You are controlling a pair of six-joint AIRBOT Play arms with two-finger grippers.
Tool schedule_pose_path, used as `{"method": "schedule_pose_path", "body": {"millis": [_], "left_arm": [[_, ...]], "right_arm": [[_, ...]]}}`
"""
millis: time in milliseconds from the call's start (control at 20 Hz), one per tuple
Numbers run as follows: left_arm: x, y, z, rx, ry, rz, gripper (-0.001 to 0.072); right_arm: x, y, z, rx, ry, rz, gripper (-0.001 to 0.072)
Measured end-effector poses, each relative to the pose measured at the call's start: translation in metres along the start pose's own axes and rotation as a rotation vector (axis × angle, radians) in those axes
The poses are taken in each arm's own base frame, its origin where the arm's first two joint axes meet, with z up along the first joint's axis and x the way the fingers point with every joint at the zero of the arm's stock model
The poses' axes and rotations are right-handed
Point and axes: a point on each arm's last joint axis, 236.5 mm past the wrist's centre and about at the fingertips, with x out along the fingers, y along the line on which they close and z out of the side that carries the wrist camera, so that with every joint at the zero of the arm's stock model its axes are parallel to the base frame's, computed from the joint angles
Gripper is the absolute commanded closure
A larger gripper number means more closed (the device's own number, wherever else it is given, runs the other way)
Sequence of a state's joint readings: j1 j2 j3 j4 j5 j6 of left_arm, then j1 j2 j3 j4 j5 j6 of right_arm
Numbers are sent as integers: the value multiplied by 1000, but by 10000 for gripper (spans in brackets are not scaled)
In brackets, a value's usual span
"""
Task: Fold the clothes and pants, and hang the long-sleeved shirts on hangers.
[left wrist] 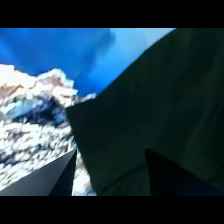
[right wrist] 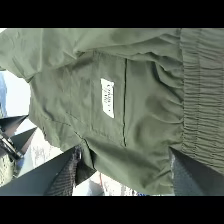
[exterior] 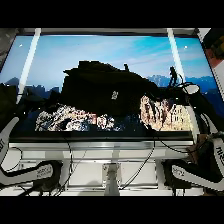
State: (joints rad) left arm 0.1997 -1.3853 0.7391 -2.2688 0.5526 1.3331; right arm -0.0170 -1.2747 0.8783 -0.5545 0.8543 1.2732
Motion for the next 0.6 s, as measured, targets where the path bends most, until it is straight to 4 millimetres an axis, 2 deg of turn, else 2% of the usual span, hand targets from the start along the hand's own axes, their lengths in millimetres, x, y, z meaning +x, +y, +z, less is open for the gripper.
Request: {"method": "schedule_pose_path", "body": {"millis": [50, 100, 150, 200, 250, 300, 350, 500, 600], "left_arm": [[2, 0, 1, -3, -5, 1, 281], [4, 0, 3, -6, -15, -1, 507], [5, 1, 3, -1, -16, 4, 681], [5, 1, 4, 2, -22, 4, 696], [5, 0, 3, 6, -23, 3, 697], [3, -2, 4, 6, -26, -2, 698], [1, -4, 4, 14, -28, -5, 698], [-9, -16, 3, 75, -43, -28, 701], [-17, -21, -7, 171, -36, -25, 701]], "right_arm": [[0, 0, -1, 0, 5, 1, 91], [0, 1, -2, 0, 8, 2, 92], [0, 1, -2, 0, 9, 3, 101], [0, 1, -2, -1, 9, 3, 120], [-1, 2, -1, -3, 8, 5, 291], [-1, 4, 0, -6, 7, 8, 592], [-1, 4, 0, -8, 8, 8, 696], [0, 5, -3, -1, 12, 14, 698], [3, 5, -13, 32, 18, 26, 698]]}}
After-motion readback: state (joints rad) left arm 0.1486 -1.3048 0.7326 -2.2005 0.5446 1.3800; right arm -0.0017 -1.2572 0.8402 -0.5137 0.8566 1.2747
